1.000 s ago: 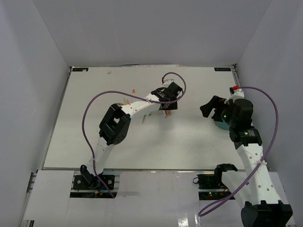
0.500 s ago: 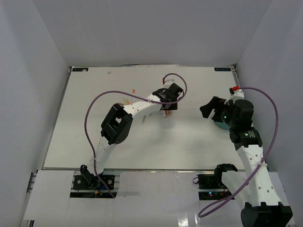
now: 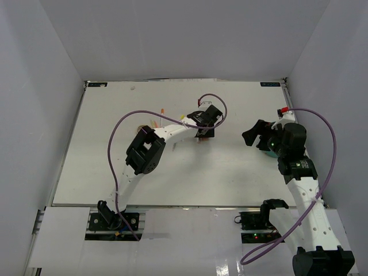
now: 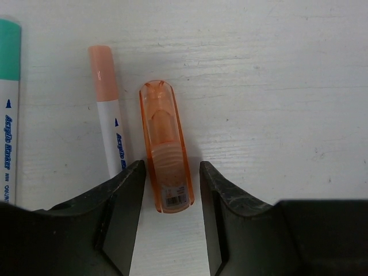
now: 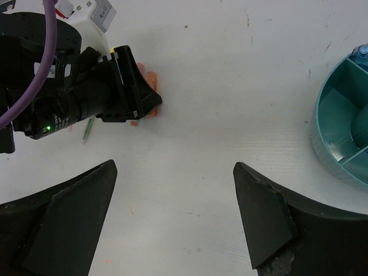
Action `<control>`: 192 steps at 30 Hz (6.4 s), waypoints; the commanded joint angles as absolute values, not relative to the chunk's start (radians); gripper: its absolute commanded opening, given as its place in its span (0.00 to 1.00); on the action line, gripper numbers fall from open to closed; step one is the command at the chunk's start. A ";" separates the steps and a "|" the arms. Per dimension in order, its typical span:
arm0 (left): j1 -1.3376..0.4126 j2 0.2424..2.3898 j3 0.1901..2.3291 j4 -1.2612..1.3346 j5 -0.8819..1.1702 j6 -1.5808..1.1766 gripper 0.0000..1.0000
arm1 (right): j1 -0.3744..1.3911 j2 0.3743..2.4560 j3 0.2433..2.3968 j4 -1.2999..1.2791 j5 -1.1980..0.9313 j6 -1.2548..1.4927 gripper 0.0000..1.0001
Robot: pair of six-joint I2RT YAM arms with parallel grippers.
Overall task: Sort the stationery into containers
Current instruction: Pick up the stationery from the center of the board, then place the stationery in the storage box, then pick up the pen from the center of the board.
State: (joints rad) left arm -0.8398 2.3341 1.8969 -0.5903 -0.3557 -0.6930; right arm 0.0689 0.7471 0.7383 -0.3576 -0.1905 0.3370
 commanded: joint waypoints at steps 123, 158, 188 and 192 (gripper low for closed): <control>-0.831 1.486 1.054 0.005 -0.253 -0.081 0.98 | -0.089 1.508 1.226 -0.414 0.345 0.261 0.08; -0.833 1.566 1.117 -0.097 -0.219 -0.250 0.98 | -0.091 1.077 1.195 -0.381 0.065 0.212 0.92; -0.773 2.068 1.614 -0.527 -0.173 -0.587 0.82 | 0.031 0.723 0.739 -0.206 -0.319 0.281 0.97; -0.773 2.129 1.687 -0.564 -0.210 -0.588 0.77 | 0.040 0.712 0.729 -0.207 -0.318 0.272 0.97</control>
State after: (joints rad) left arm -0.7681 2.1372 1.6283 -0.4976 -0.1577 -0.5743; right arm 0.0311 0.7273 0.7345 -0.2333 -0.3206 0.2958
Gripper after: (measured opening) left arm 0.776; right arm 0.972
